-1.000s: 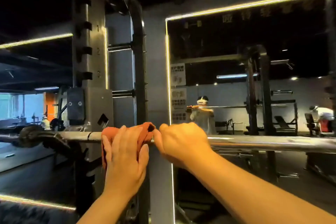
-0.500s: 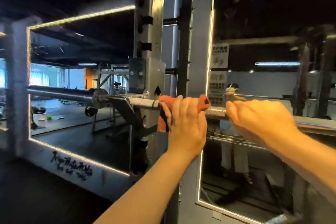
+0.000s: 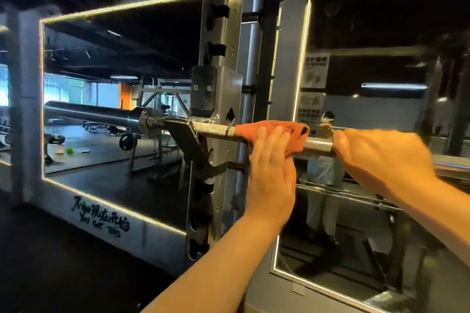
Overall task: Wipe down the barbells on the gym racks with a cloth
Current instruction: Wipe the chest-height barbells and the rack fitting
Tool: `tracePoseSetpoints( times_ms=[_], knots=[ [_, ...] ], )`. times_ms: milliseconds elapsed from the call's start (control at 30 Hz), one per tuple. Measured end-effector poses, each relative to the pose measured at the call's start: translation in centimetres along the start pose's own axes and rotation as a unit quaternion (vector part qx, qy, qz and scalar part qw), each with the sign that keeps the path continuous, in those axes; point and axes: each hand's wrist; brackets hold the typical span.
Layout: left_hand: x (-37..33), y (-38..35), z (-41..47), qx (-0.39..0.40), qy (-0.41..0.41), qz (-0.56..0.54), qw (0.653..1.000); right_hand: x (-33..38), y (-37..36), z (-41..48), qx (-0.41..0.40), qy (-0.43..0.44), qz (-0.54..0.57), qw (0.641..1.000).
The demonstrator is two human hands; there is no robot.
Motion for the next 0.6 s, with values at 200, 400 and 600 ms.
tracePoseSetpoints(
  times_ms=[200, 400, 600],
  knots=[
    [1.6, 0.8, 1.9, 0.04, -0.041, 0.058, 0.997, -1.0, 0.0, -0.2, 0.015, 0.036, 0.062, 0.997],
    [-2.0, -1.9, 2.2, -0.079, 0.119, -0.023, 0.99, -4.5, -1.2, -2.1, 0.042, 0.043, 0.118, 0.991],
    [-8.9, -6.6, -3.1, 0.038, 0.013, -0.047, 0.998, -5.3, -4.9, -4.9, -0.083, 0.029, 0.107, 0.99]
  ],
)
Point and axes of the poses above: each hand's wrist, its own z-axis towards the middle knuckle, its own y-axis out of the back of the hand, x = y × z, and after that the axes turned 2 degrees about -x, right-handed
